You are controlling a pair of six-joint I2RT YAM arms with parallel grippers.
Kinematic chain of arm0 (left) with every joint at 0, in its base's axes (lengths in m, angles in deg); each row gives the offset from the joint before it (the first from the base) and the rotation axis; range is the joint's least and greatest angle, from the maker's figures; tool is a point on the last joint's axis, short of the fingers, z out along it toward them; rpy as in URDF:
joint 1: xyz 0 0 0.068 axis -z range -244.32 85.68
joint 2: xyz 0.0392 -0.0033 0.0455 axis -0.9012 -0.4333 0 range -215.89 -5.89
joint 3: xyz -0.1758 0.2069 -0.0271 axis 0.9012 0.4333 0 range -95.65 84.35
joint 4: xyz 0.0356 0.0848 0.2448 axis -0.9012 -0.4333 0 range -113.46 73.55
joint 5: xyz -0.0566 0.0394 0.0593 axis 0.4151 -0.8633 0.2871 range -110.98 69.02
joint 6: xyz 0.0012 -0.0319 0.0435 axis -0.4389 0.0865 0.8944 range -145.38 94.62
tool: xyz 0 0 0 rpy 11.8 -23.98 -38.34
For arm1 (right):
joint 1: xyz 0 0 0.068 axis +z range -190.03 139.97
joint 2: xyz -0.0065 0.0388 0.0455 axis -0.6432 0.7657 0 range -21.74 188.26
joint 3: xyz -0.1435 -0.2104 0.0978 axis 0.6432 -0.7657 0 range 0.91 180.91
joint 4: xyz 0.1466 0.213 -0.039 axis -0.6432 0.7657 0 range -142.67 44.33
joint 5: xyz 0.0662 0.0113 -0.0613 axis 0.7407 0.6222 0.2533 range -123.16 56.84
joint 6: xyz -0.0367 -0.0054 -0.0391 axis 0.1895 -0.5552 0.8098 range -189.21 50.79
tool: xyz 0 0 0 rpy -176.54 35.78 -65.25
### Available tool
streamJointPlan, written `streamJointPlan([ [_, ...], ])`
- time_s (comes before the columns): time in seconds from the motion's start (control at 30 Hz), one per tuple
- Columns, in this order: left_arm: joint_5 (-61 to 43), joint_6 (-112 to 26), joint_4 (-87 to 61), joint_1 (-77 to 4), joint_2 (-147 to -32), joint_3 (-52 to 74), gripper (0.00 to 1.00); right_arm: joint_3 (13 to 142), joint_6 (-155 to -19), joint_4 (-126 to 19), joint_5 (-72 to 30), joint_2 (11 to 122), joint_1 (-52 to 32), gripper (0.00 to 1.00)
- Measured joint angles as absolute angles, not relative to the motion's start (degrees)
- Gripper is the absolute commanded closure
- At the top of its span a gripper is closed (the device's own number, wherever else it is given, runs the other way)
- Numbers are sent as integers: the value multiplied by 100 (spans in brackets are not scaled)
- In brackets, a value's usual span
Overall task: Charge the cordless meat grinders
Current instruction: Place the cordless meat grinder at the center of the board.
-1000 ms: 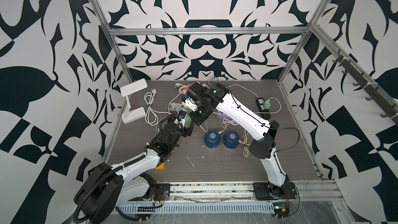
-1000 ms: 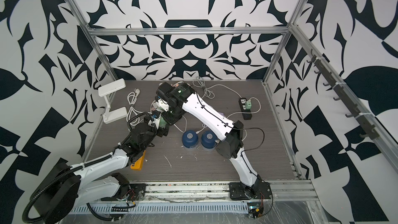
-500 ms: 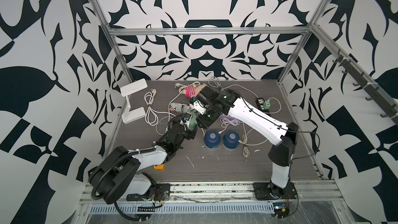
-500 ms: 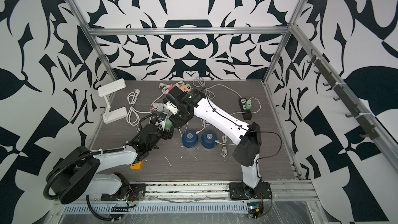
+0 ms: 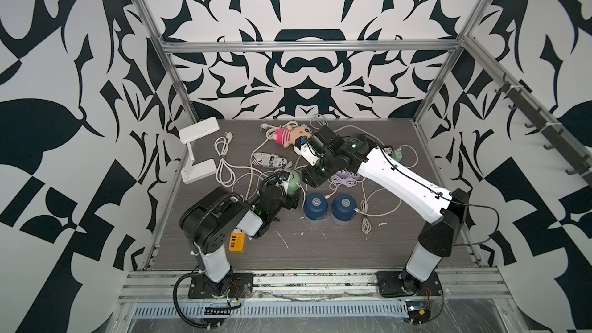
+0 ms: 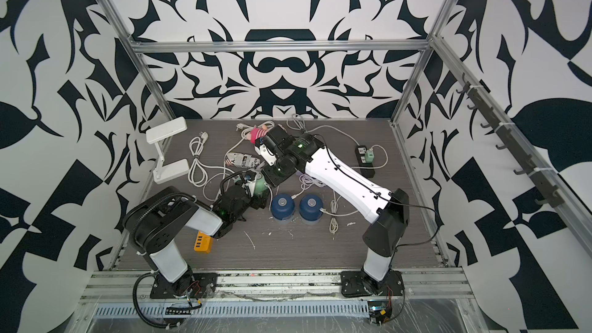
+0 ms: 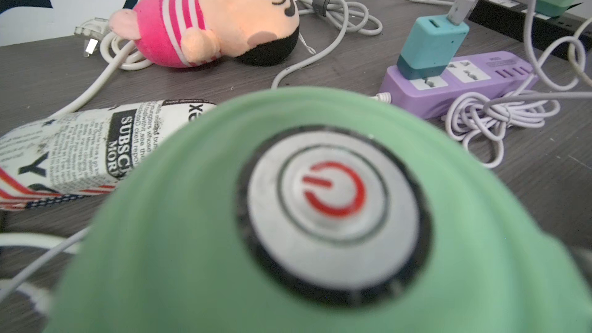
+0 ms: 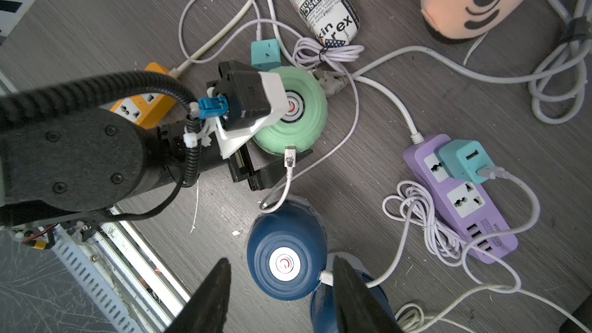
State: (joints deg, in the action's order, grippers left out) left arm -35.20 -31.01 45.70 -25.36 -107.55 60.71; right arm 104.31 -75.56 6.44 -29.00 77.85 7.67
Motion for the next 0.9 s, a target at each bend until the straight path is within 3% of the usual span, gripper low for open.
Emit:
streamJointPlan([
  [0.07, -3520, -3121, 4790, -2536, -10880, 6082, 0, 10396, -7558, 609, -2900, 7785, 739, 44],
  [0.6, -3926, -3355, 6178, -2256, -11147, 7172, 1, 10490, -7578, 462, -2850, 7888, 693, 39],
  [0.9, -5216, -4194, 5710, -1725, -10174, 7758, 0, 10485, -7571, 399, -2898, 7921, 693, 40],
])
